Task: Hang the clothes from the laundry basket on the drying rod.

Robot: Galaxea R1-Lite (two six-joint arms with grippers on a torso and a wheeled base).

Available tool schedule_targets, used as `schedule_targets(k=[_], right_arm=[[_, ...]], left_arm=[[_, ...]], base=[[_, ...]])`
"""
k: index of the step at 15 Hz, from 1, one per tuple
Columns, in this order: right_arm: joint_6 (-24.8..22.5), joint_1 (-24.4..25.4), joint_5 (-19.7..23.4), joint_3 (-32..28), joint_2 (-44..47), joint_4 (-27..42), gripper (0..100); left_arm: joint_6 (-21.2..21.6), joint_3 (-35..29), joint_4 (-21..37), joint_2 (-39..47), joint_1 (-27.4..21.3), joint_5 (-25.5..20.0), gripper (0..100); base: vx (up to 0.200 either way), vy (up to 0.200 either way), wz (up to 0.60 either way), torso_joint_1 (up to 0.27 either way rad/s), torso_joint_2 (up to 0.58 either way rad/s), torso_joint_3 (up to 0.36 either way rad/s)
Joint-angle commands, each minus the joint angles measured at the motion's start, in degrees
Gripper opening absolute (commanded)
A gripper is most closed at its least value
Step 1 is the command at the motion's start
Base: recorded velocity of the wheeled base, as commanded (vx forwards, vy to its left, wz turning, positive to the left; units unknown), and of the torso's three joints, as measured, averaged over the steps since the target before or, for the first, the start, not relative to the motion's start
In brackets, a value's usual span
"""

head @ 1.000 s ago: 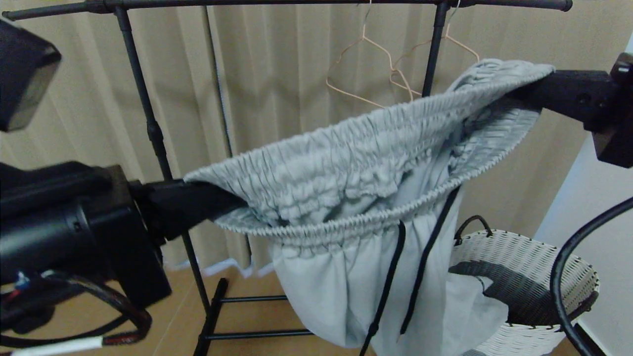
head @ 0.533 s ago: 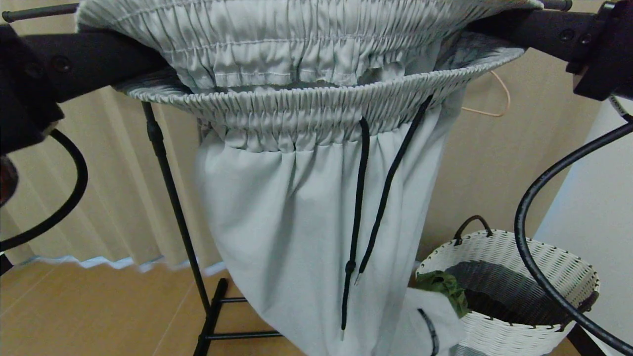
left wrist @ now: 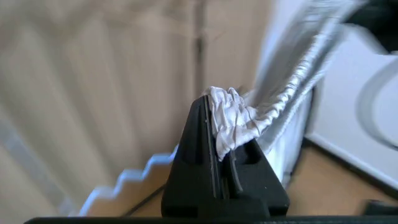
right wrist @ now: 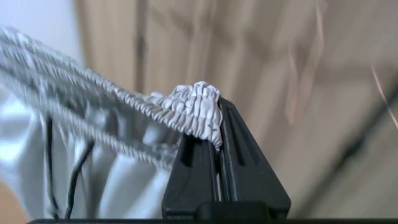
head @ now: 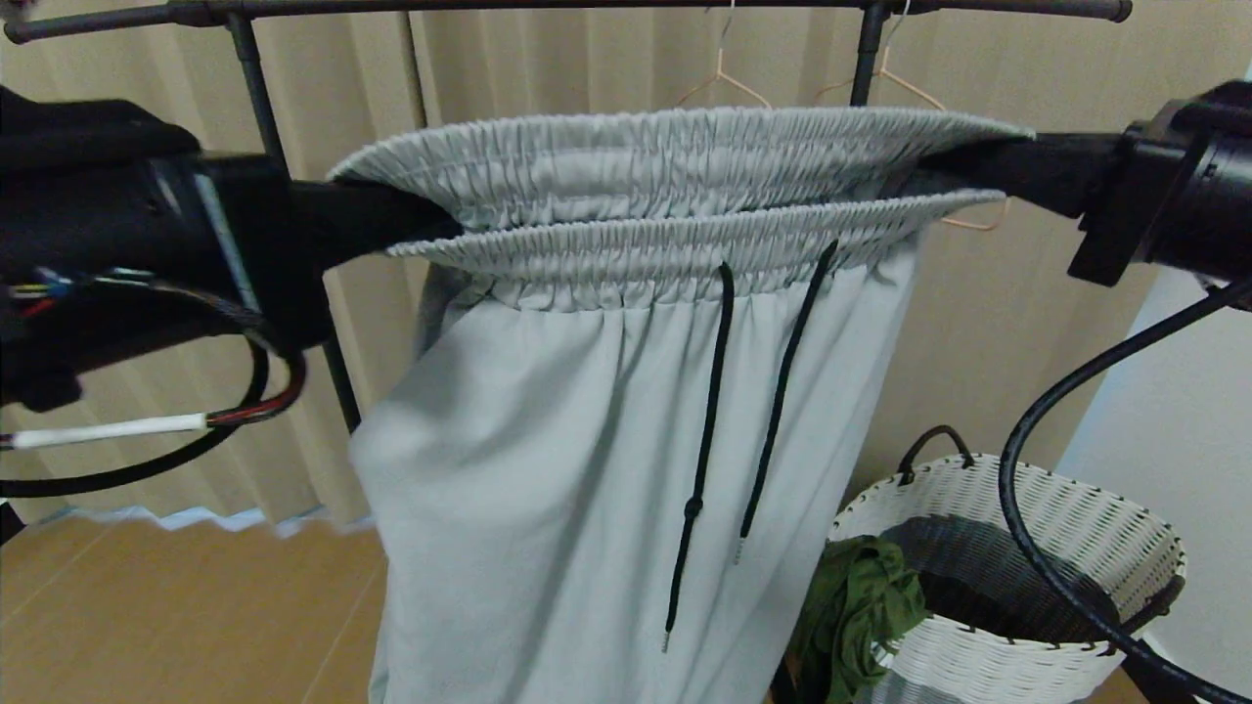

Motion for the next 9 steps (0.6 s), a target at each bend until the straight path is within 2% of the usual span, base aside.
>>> schedule_targets(k=[1, 5, 9], right_arm=[[-0.36, -2.43, -0.05, 4.35, -0.41, -0.12, 0], [-0.28, -3.13, -0.14, 5.85, -0.14, -2.06, 0], [-0.28, -6.03, -0.05, 5.67, 0.39, -2.76, 0]], left_arm=[[0.27, -0.11, -0.92, 7.68, 0.10, 4.54, 0], [0.36, -0.11, -0.39, 10.23, 0.19, 4.72, 0], [4.05, -4.59, -0.39, 12.86, 1.68, 4.72, 0]], base=[[0.000, 0.000, 0.00, 0.000, 0.00, 0.000], [0.000, 0.000, 0.00, 0.000, 0.00, 0.000], [0.000, 0.000, 0.00, 0.000, 0.00, 0.000]])
